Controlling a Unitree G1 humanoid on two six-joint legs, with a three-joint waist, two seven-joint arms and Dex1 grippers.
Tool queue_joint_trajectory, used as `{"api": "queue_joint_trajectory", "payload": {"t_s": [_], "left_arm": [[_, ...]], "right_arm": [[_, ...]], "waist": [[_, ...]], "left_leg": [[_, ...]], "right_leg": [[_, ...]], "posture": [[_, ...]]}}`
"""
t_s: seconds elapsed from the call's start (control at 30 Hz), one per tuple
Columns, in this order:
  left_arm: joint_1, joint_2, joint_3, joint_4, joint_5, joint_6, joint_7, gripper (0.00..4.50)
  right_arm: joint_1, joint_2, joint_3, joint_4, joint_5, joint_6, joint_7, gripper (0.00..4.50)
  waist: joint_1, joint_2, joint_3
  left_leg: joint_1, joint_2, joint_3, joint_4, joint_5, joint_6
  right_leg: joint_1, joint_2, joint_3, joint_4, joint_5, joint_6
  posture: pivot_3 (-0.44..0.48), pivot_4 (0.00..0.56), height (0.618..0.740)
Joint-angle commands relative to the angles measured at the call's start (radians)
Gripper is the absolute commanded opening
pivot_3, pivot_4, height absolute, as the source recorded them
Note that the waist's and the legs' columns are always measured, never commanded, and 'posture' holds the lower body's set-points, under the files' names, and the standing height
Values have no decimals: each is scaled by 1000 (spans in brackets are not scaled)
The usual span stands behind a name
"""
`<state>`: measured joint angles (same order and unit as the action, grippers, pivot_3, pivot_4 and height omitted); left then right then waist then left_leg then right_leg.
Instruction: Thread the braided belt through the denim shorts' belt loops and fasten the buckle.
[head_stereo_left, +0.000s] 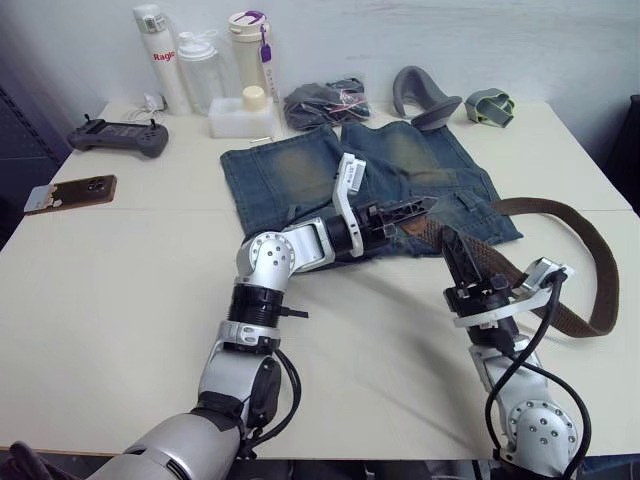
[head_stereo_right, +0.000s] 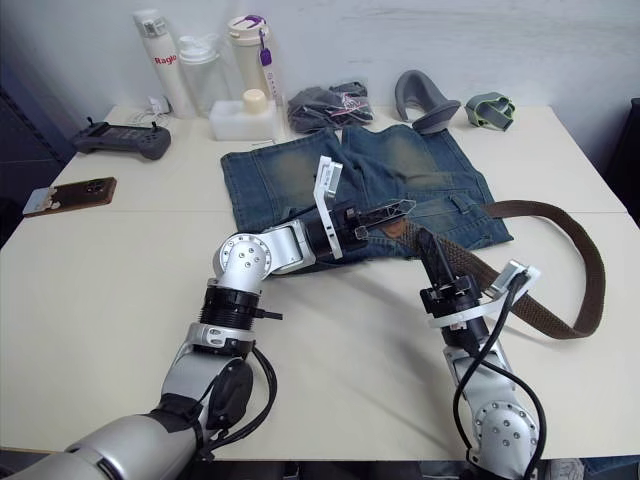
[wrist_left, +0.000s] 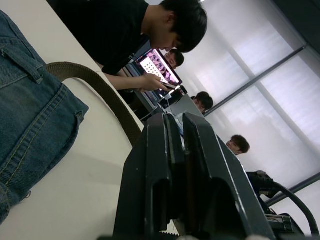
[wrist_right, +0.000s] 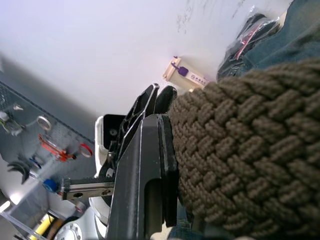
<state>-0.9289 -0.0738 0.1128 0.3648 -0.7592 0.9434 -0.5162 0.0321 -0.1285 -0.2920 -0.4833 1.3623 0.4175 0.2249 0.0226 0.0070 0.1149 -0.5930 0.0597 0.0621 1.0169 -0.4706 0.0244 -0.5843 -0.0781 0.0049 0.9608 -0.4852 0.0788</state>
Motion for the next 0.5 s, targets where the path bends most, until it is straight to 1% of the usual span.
{"api": "queue_joint_trajectory", "payload": {"t_s": [0.03,0.1,0.13,0.2,0.23,0.33,0.43,0.5], "left_arm": [[-38,55,-76,-2,122,-164,-88,2165],[-49,85,-161,40,240,-299,-127,2967],[-53,107,-230,60,322,-394,-161,3331],[-64,127,-330,105,447,-555,-213,4323],[-71,127,-374,134,502,-640,-234,4419],[-99,118,-479,246,655,-887,-265,4419],[-176,40,-501,470,746,-1078,-196,4419],[-240,15,-549,609,863,-1198,-89,4419]], "right_arm": [[26,-83,-129,-56,64,-22,-15,0],[47,-137,-197,-68,90,-26,-35,0],[61,-169,-241,-74,105,-29,-51,0],[91,-223,-318,-82,136,-33,-72,0],[101,-247,-351,-88,148,-36,-89,0],[120,-294,-402,-108,164,-44,-130,0],[133,-318,-430,-142,171,-54,-174,0],[141,-321,-435,-171,173,-63,-200,0]], "waist": [[1,0,0],[2,0,0],[4,1,0],[6,2,-1],[7,2,-1],[5,2,-1],[5,-2,1],[6,-3,2]], "left_leg": [[0,0,0,0,0,0],[0,-1,1,0,0,0],[-1,-1,1,0,0,0],[-2,-1,2,0,0,0],[-2,-1,2,0,0,0],[-4,-2,3,0,0,0],[-5,-3,3,1,-2,4],[-6,-4,2,1,-3,7]], "right_leg": [[0,0,0,0,0,0],[0,0,0,0,0,0],[0,0,0,0,0,-1],[0,0,0,-1,-1,-2],[0,0,0,-1,-1,-2],[0,-1,1,-4,-1,-3],[0,-2,1,-5,-1,-3],[0,-2,1,-4,0,-1]], "posture": [[0,150,631],[0,150,631],[0,150,631],[0,150,631],[0,150,631],[0,150,631],[0,150,631],[0,150,631]]}}
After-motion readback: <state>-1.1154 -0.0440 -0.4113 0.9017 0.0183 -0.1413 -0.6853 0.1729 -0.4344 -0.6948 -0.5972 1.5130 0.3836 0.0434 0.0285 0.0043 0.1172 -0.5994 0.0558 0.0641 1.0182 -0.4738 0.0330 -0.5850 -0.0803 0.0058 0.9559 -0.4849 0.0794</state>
